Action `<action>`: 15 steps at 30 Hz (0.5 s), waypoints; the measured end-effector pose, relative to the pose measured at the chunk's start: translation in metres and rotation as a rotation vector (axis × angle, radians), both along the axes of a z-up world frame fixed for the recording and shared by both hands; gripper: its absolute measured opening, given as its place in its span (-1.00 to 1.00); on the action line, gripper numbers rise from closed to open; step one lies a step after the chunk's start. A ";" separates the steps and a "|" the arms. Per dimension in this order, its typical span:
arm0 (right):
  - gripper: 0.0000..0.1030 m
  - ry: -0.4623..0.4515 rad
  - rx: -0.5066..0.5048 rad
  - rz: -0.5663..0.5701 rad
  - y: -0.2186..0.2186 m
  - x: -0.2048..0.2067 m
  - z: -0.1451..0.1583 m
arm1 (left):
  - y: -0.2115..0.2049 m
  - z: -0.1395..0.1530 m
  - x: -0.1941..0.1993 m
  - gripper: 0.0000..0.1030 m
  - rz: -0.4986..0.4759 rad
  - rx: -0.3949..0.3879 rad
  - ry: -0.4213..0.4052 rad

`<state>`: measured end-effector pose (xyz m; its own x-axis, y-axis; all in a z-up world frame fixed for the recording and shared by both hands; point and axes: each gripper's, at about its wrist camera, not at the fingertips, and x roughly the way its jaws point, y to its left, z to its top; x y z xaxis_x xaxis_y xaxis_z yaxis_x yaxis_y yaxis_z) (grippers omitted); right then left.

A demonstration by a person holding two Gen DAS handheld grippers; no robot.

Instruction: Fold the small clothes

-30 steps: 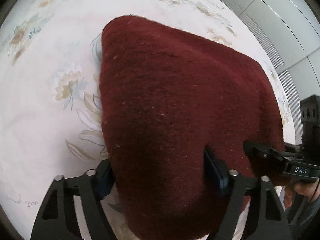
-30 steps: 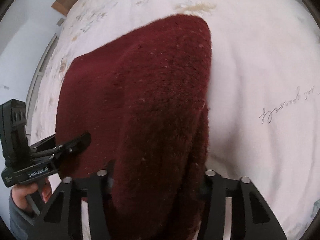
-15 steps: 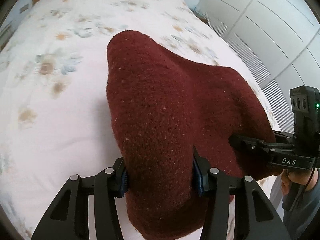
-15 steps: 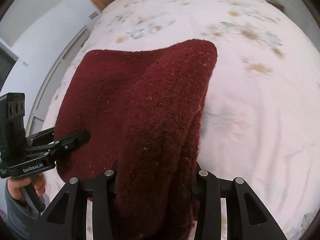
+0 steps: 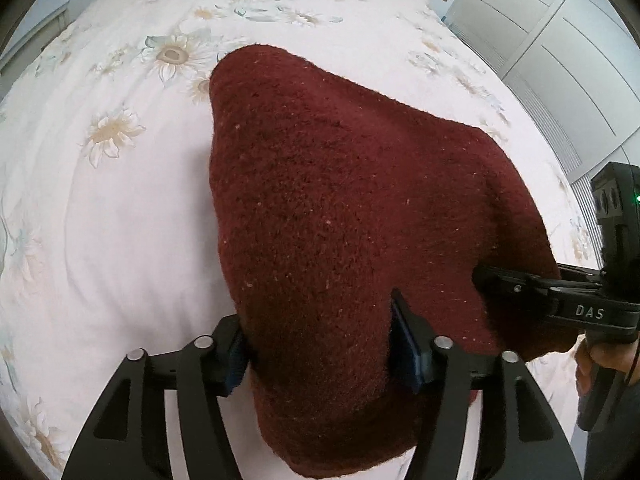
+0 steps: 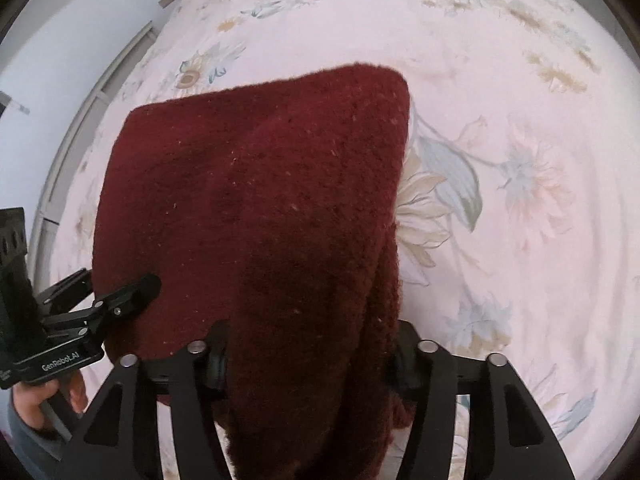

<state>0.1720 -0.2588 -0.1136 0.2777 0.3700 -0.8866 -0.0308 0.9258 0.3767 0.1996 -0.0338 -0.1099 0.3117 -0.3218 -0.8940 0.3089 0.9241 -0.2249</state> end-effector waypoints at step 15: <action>0.99 -0.111 -0.137 -0.019 -0.008 -0.017 0.030 | 0.009 0.032 -0.012 0.98 0.051 0.069 -0.014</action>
<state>0.1549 -0.2669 -0.0835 0.3827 0.2419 -0.8917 -0.0470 0.9690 0.2427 0.1872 -0.0246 -0.0782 0.3391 -0.2430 -0.9088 0.2638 0.9519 -0.1561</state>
